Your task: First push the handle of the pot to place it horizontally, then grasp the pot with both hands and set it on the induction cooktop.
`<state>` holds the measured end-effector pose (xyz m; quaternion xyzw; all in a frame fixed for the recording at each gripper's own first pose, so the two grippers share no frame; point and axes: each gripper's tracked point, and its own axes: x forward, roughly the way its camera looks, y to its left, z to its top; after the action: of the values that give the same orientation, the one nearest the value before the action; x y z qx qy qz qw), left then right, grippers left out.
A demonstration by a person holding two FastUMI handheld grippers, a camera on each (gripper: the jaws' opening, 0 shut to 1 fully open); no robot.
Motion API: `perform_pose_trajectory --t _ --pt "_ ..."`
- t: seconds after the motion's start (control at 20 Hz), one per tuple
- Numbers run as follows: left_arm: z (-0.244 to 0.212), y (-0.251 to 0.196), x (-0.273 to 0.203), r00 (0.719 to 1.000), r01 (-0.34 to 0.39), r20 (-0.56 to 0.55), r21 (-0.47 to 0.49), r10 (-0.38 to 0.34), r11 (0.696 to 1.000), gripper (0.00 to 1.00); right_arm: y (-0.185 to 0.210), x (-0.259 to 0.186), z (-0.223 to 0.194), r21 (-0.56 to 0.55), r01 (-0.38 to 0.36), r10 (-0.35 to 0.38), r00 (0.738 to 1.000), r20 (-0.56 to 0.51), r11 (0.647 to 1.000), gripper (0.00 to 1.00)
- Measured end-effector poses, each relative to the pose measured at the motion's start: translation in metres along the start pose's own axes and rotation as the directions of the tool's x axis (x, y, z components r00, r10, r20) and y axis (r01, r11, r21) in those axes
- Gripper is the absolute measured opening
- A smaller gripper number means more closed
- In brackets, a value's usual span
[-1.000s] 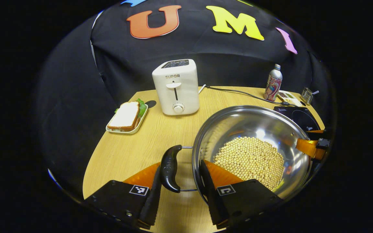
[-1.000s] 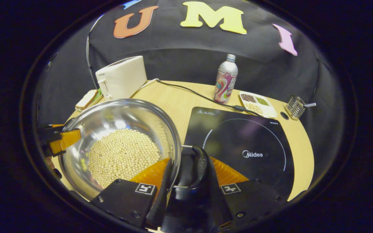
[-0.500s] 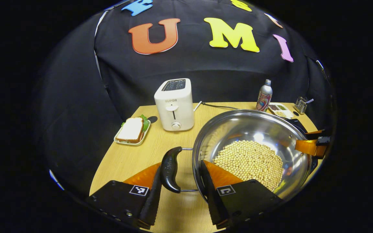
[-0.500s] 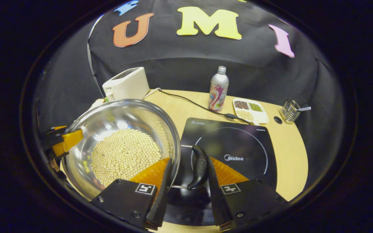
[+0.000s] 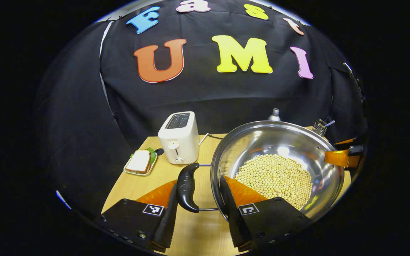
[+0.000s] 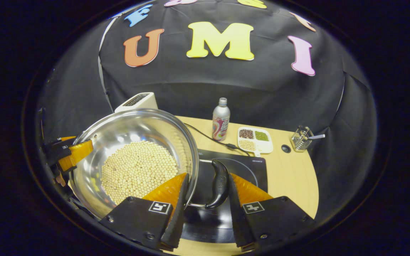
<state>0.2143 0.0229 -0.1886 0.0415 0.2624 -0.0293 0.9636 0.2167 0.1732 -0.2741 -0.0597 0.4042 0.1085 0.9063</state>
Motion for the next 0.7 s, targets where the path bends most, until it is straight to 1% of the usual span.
perform_pose_trajectory --t 0.1,0.15,0.2,0.35,0.4,0.45,0.5,0.65,0.7 --pt "0.012 -0.019 -0.002 1.000 0.014 0.022 0.007 -0.014 1.000 0.61 -0.021 -0.012 0.008 -0.005 0.018 -0.017 1.000 0.017 1.000 0.57" --pt "0.018 -0.029 -0.002 0.999 0.023 0.031 0.013 -0.023 1.000 0.61 -0.033 -0.017 0.012 -0.012 0.029 -0.028 0.999 0.031 1.000 0.59" --pt "0.023 -0.041 -0.002 0.998 0.036 0.042 0.017 -0.037 0.999 0.61 -0.043 -0.024 0.014 -0.009 0.041 -0.040 0.998 0.038 0.999 0.60" --pt "0.033 -0.073 -0.001 0.996 0.077 0.052 0.024 -0.078 0.997 0.61 -0.080 -0.037 0.019 0.001 0.076 -0.076 0.995 0.060 0.997 0.60" --pt "0.036 -0.084 0.002 0.994 0.090 0.057 0.027 -0.091 0.996 0.61 -0.092 -0.040 0.019 0.005 0.092 -0.092 0.994 0.067 0.996 0.58" --pt "0.037 -0.095 0.006 0.993 0.102 0.057 0.030 -0.103 0.994 0.61 -0.103 -0.042 0.020 0.003 0.107 -0.107 0.992 0.072 0.994 0.59" --pt "0.039 -0.105 0.010 0.992 0.112 0.061 0.035 -0.114 0.993 0.61 -0.113 -0.041 0.020 0.008 0.119 -0.120 0.990 0.075 0.993 0.57" --pt "0.038 -0.128 0.020 0.988 0.141 0.054 0.048 -0.143 0.989 0.61 -0.137 -0.041 0.013 0.023 0.146 -0.147 0.987 0.065 0.989 0.59" --pt "0.037 -0.133 0.024 0.987 0.147 0.050 0.050 -0.150 0.988 0.61 -0.143 -0.038 0.011 0.027 0.151 -0.153 0.986 0.064 0.988 0.58"
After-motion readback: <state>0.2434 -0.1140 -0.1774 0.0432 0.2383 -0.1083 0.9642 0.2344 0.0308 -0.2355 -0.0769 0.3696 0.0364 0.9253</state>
